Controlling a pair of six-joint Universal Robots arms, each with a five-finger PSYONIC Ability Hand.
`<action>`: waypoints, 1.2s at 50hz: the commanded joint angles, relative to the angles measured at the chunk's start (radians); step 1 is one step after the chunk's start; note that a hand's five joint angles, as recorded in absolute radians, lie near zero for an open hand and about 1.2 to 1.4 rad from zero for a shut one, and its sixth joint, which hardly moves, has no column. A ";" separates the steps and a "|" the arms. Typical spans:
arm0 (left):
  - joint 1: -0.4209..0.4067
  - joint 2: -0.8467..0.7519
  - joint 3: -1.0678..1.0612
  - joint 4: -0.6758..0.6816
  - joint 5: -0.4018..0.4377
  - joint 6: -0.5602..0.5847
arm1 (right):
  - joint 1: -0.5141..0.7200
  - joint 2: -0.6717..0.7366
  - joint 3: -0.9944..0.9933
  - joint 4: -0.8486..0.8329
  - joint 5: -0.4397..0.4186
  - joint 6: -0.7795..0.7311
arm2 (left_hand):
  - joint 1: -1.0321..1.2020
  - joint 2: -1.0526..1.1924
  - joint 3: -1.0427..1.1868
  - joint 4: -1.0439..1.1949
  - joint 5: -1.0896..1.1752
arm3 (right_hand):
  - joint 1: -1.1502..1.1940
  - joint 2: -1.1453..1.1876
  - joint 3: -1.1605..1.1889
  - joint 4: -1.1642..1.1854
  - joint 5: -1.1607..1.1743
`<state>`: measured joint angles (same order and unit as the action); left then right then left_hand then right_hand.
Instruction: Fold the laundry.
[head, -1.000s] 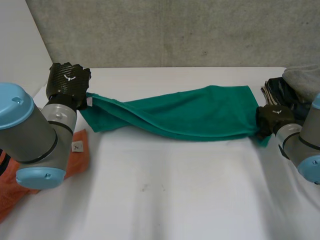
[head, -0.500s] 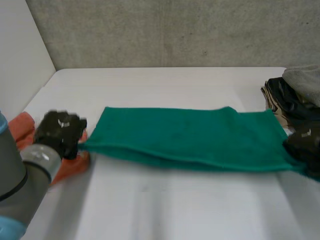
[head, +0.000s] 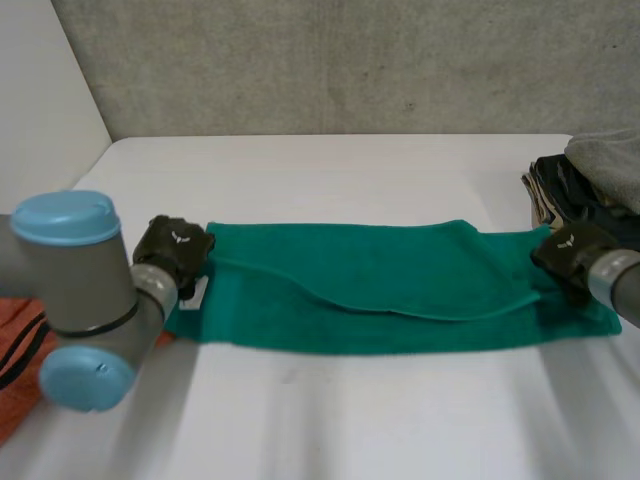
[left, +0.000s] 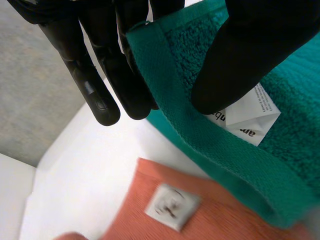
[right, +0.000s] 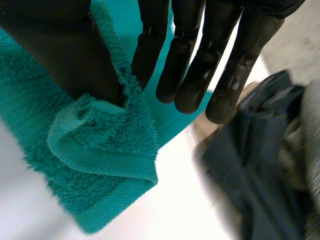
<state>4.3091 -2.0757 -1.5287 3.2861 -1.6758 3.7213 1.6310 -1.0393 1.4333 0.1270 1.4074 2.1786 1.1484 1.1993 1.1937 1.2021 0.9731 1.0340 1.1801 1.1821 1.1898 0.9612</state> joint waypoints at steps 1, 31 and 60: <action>-0.003 -0.186 0.220 0.099 -0.082 0.014 | 0.046 0.126 -0.134 -0.246 0.021 0.007 | 0.248 0.197 0.203 0.194 0.249 | 0.362 0.216 0.214 0.206 0.260; -0.057 -0.314 0.431 0.383 -0.104 0.158 | 0.138 0.207 -0.340 -0.415 0.177 0.135 | -0.974 -1.025 -1.019 -1.028 -0.973 | -0.859 -1.006 -1.008 -1.015 -0.961; -0.068 -0.037 -0.025 0.265 -0.009 -0.021 | -0.105 -0.022 0.048 -0.159 -0.194 0.345 | -0.953 -1.003 -0.998 -1.006 -0.952 | -0.603 -0.749 -0.751 -0.758 -0.704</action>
<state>4.2417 -2.1147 -1.5300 3.5504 -1.6901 3.7181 1.5461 -1.1038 1.4281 0.1067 1.2576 2.5309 0.1890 0.2061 0.2129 0.2048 0.0457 0.3965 0.4241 0.4179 0.4143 0.2176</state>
